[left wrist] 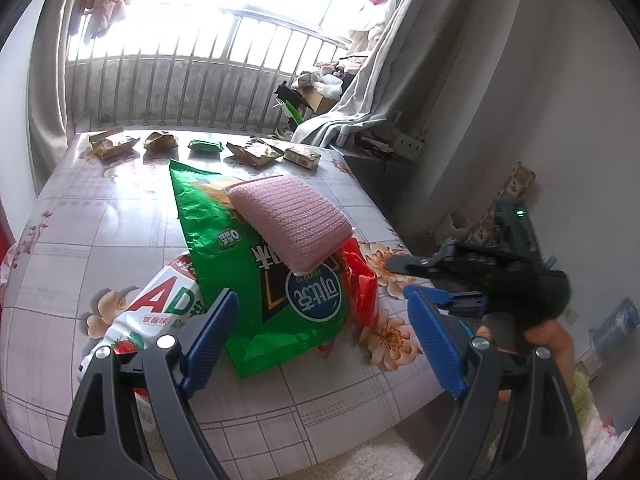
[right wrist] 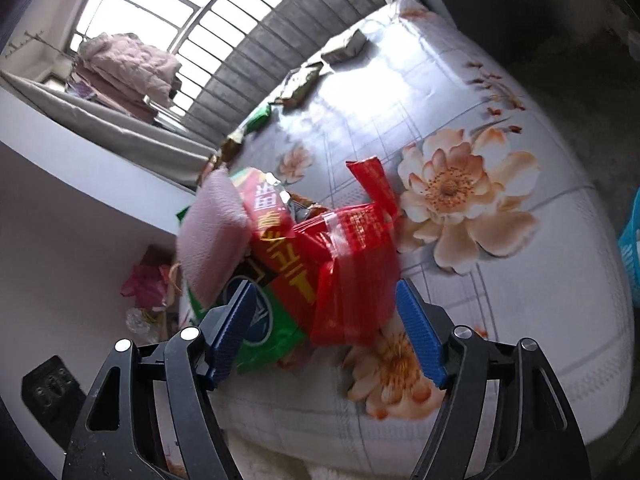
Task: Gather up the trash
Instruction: 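Grasp the red mesh bag with the right tool while the left tool approaches the pink sponge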
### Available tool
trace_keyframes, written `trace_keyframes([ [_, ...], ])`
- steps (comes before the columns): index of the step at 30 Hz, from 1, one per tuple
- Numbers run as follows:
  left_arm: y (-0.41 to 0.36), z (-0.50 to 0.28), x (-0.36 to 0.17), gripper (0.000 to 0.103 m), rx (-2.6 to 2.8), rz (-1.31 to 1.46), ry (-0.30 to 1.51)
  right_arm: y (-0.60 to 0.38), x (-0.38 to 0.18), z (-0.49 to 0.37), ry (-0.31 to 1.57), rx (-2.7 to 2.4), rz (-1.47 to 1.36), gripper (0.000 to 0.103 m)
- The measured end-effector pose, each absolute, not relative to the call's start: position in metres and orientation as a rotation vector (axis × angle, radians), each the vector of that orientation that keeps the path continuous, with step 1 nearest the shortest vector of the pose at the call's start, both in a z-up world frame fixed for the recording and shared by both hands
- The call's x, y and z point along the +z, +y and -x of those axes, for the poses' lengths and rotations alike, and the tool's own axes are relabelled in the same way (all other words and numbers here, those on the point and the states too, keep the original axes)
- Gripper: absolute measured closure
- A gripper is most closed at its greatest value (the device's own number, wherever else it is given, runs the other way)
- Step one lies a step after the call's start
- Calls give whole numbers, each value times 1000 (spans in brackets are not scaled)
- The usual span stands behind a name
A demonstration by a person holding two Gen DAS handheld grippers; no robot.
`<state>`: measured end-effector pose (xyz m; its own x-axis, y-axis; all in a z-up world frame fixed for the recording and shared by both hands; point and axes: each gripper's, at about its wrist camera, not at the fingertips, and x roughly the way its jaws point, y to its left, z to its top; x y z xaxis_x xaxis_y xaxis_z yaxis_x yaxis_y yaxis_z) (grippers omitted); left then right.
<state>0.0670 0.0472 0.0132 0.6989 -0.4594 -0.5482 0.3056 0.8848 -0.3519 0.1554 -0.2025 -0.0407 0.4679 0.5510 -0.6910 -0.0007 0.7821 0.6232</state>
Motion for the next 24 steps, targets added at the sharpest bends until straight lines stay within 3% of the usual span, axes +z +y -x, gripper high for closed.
trace_keyframes([
  [6, 50, -77, 7, 19, -415, 253, 672, -188, -45, -164, 1050, 338, -485, 42],
  [13, 47, -82, 4, 19, -419, 231, 678, -206, -62, -159, 1076, 336, -556, 72],
  [16, 44, -84, 5, 19, -429, 239, 687, -216, -64, -154, 1068, 326, -575, 79],
  [24, 47, -99, 13, 19, -447, 330, 708, -238, -58, -137, 1025, 305, -600, 85],
])
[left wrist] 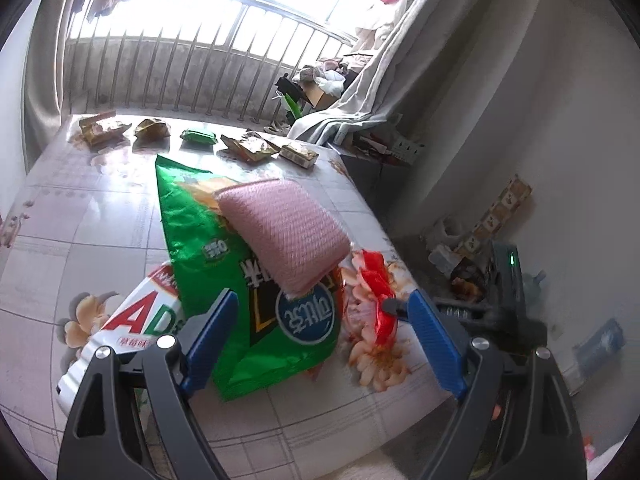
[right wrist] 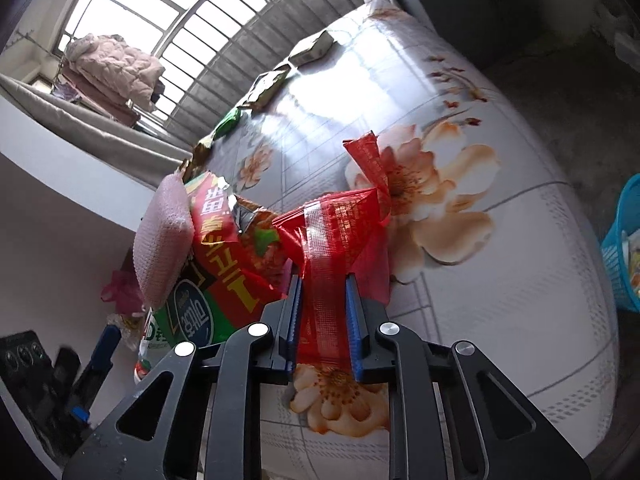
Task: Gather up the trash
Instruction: 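Grasp the red mesh bag with the right tool while the left tool approaches the pink sponge, then grasp the pink sponge with the left tool while the right tool holds the red bag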
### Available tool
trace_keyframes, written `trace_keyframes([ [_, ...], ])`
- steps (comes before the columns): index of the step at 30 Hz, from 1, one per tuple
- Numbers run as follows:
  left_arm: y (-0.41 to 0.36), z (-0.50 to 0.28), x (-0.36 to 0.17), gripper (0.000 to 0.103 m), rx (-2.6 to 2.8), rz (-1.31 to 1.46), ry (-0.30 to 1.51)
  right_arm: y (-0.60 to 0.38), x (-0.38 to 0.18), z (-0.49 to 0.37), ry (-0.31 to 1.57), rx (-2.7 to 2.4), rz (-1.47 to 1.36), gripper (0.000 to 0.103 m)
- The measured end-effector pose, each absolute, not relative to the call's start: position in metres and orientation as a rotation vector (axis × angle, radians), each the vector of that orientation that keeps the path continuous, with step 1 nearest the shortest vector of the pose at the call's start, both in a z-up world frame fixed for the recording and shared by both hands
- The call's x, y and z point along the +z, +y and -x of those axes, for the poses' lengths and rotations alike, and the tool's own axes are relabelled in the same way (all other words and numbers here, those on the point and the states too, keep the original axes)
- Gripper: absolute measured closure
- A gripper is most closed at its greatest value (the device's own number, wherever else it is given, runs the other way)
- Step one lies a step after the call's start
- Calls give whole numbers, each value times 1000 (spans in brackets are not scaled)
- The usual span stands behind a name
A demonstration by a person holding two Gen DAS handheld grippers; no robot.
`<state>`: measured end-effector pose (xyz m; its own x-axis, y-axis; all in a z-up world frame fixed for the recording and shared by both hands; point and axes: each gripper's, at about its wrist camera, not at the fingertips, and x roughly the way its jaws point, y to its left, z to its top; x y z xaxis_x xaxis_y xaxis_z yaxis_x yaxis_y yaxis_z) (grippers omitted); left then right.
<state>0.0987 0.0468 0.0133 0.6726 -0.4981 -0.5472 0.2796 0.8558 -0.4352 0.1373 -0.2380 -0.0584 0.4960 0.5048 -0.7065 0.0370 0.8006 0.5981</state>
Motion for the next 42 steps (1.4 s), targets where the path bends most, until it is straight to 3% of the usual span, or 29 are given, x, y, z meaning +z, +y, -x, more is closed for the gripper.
trace_keyframes([
  [15, 54, -164, 11, 19, -384, 508, 867, -253, -61, -127, 1010, 317, -641, 85],
  [19, 52, -165, 13, 25, -387, 546, 871, -251, -62, -130, 1006, 320, -650, 85],
  [34, 26, -174, 24, 26, -285, 382, 856, -255, -61, -127, 1004, 322, -670, 85],
  [42, 31, -186, 31, 10, -153, 490, 833, -255, -65, -129, 1007, 316, -687, 82],
])
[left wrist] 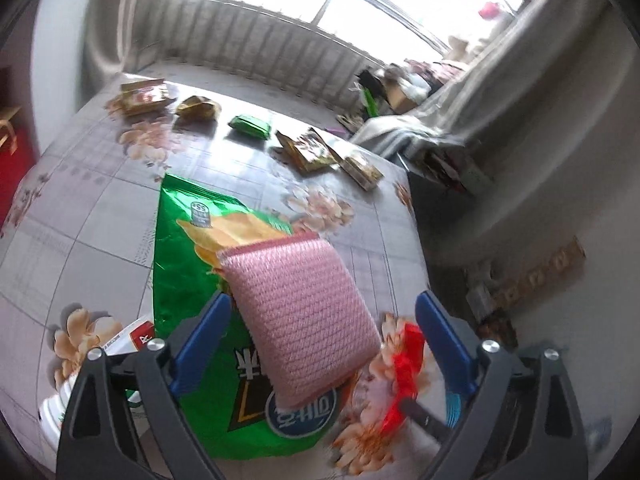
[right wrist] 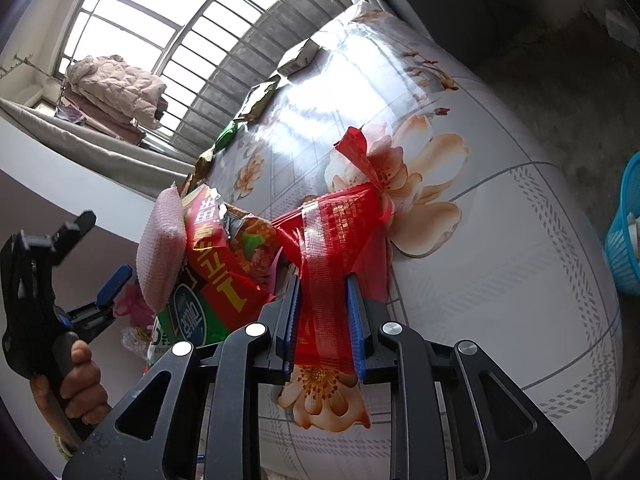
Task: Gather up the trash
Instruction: 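Grasp the pink sponge with the left tool while the right tool holds the red bag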
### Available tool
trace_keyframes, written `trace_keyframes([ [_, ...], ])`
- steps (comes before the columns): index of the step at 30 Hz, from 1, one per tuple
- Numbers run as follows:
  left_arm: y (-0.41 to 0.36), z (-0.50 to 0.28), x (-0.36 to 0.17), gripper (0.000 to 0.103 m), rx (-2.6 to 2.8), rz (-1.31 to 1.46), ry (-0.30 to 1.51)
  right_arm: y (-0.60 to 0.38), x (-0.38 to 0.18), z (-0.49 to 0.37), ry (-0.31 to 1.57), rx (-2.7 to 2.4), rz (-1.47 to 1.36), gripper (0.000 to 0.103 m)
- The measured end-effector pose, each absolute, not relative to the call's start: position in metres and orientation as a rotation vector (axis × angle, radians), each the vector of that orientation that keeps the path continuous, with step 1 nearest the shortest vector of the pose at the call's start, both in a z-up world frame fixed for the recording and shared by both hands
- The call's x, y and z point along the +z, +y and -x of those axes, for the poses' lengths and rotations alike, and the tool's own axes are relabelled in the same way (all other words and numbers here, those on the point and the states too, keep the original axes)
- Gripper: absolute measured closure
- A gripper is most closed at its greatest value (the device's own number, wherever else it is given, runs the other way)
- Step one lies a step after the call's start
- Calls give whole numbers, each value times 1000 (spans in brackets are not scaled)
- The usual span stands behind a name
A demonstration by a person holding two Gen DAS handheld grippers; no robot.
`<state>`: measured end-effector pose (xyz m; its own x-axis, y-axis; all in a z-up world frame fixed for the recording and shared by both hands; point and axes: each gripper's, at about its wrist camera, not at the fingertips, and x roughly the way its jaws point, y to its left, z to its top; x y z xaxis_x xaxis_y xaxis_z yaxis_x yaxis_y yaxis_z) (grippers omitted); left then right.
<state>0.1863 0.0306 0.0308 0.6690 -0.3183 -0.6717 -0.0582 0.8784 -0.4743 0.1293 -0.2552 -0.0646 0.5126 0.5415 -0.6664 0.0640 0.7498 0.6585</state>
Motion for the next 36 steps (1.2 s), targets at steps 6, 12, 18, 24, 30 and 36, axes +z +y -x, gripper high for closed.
trace_keyframes([
  [6, 11, -197, 23, 9, -90, 468, 851, -257, -66, -128, 1001, 317, -703, 81],
  [12, -11, -201, 19, 8, -13, 332, 806, -258, -69, -128, 999, 327, -713, 80],
  [18, -27, -206, 4, 8, 17, 160, 797, -259, -72, -129, 999, 331, -718, 79],
  [24, -29, -205, -4, 8, -32, 96, 807, -259, -72, -129, 995, 329, -714, 79],
  [30, -26, -198, -5, 15, -47, 57, 794, -260, -72, -129, 992, 322, -716, 79],
  [36, -19, -191, 0, 18, -57, 50, 773, -258, -69, -129, 986, 310, -707, 79],
])
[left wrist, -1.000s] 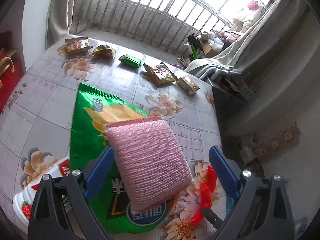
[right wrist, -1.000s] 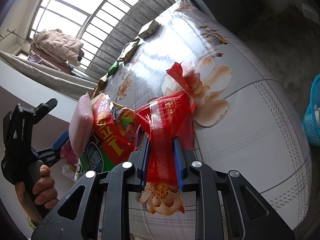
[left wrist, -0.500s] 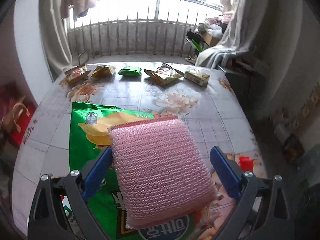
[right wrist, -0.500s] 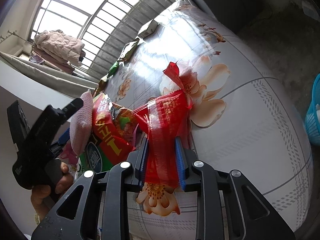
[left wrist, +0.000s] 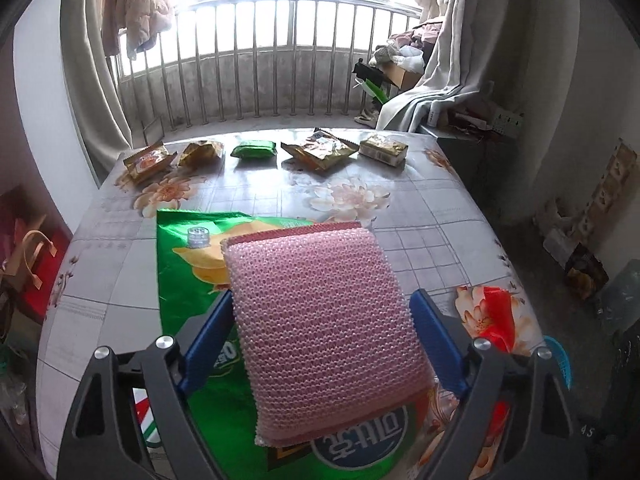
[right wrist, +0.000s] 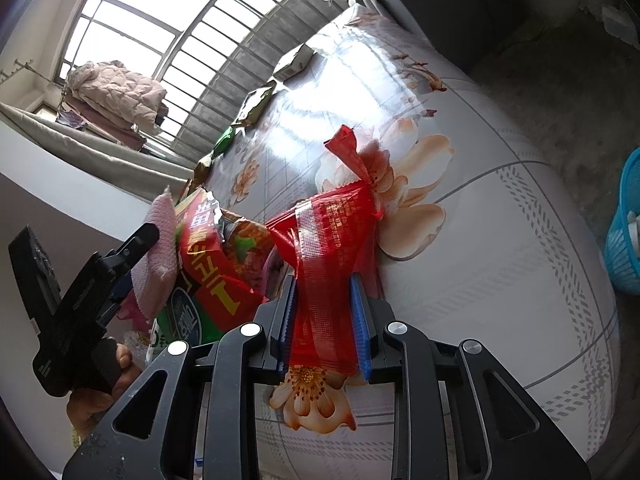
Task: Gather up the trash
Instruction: 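Grasp the pink sponge with the left tool while the right tool holds the red bag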
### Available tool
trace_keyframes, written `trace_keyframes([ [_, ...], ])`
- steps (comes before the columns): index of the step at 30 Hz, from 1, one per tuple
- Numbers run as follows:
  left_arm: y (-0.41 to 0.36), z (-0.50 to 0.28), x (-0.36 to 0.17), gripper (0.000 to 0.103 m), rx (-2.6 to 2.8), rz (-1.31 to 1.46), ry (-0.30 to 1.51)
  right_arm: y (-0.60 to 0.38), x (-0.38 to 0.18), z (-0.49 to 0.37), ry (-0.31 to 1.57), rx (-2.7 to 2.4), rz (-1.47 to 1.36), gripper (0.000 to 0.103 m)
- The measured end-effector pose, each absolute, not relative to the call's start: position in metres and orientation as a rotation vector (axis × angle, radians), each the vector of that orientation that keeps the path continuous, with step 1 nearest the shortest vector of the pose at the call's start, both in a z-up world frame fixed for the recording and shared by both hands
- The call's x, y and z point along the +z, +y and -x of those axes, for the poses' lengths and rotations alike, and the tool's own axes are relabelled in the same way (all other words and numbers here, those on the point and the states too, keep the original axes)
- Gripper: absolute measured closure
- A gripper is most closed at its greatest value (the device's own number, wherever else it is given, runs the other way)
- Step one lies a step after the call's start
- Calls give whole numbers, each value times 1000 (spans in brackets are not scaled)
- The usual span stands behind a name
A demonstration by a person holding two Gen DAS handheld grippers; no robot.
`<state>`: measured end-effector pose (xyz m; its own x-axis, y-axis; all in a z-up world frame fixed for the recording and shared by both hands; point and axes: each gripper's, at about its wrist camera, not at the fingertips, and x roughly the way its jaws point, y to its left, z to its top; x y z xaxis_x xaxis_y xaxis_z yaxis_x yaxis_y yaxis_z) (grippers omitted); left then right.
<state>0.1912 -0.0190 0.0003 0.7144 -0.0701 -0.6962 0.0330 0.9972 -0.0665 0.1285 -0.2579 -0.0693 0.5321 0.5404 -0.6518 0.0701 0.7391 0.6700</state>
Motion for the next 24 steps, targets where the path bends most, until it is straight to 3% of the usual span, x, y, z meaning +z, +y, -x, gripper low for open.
trace_keyframes([
  [24, 17, -143, 51, 20, -137, 144, 601, -249, -44, -129, 918, 323, -674, 88],
])
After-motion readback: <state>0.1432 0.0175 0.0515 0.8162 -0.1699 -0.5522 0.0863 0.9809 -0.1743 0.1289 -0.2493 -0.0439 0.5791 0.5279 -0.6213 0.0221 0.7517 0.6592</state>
